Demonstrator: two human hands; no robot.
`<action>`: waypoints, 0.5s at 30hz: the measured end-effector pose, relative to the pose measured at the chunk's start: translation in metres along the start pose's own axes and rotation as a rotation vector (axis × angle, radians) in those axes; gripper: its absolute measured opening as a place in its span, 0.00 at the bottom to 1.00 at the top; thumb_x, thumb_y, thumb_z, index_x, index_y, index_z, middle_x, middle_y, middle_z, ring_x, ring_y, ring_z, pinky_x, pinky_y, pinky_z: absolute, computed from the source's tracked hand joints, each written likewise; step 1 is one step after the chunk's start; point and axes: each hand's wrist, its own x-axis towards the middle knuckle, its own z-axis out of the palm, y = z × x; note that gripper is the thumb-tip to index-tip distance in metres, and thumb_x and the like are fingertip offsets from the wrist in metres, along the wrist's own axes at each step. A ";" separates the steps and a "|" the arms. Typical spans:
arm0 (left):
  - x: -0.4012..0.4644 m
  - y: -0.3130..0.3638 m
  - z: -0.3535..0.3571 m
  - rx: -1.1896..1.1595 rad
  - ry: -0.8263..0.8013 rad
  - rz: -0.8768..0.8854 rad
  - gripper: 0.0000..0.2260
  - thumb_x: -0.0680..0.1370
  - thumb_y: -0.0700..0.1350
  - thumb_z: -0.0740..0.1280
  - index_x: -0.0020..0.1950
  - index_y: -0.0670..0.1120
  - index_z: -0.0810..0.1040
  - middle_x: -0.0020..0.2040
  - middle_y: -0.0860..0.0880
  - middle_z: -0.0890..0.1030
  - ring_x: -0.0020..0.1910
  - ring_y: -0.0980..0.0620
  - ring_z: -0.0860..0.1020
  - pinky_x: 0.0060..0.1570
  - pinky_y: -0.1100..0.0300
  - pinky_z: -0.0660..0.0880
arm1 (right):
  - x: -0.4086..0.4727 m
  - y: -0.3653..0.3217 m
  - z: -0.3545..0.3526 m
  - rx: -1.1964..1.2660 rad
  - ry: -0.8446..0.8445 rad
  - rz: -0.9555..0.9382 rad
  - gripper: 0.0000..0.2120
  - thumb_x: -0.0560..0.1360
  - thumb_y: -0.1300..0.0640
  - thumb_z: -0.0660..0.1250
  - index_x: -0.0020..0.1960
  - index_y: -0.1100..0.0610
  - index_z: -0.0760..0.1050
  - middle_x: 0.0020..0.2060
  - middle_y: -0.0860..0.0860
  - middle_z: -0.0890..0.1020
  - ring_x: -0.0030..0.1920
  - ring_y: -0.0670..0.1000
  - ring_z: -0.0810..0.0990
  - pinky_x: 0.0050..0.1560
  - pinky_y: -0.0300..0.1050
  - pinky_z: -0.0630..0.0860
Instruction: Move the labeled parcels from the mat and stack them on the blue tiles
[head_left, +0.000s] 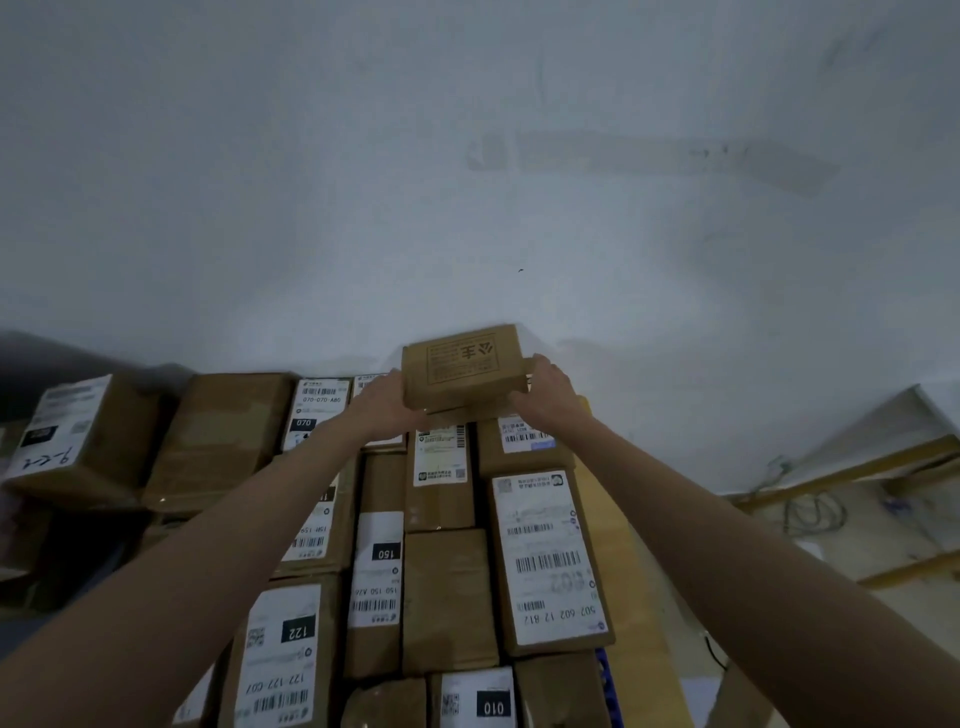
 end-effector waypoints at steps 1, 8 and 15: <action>-0.005 0.000 -0.002 0.010 0.000 -0.016 0.27 0.70 0.50 0.77 0.64 0.45 0.70 0.57 0.50 0.74 0.58 0.51 0.74 0.49 0.61 0.70 | -0.006 -0.002 -0.003 -0.006 -0.001 -0.002 0.24 0.74 0.60 0.65 0.69 0.62 0.63 0.63 0.58 0.71 0.53 0.52 0.70 0.47 0.44 0.67; -0.065 0.009 -0.025 0.168 0.008 -0.022 0.36 0.71 0.49 0.76 0.74 0.41 0.64 0.71 0.42 0.69 0.69 0.45 0.69 0.63 0.55 0.69 | -0.070 -0.016 -0.032 -0.053 -0.041 -0.078 0.30 0.74 0.58 0.66 0.73 0.59 0.59 0.66 0.59 0.69 0.62 0.57 0.71 0.54 0.46 0.69; -0.154 0.022 -0.040 0.295 -0.012 -0.029 0.34 0.74 0.51 0.73 0.76 0.45 0.63 0.73 0.45 0.68 0.70 0.47 0.68 0.64 0.57 0.68 | -0.149 -0.039 -0.059 -0.133 -0.106 -0.126 0.33 0.75 0.60 0.67 0.76 0.58 0.57 0.64 0.60 0.72 0.60 0.58 0.75 0.56 0.50 0.75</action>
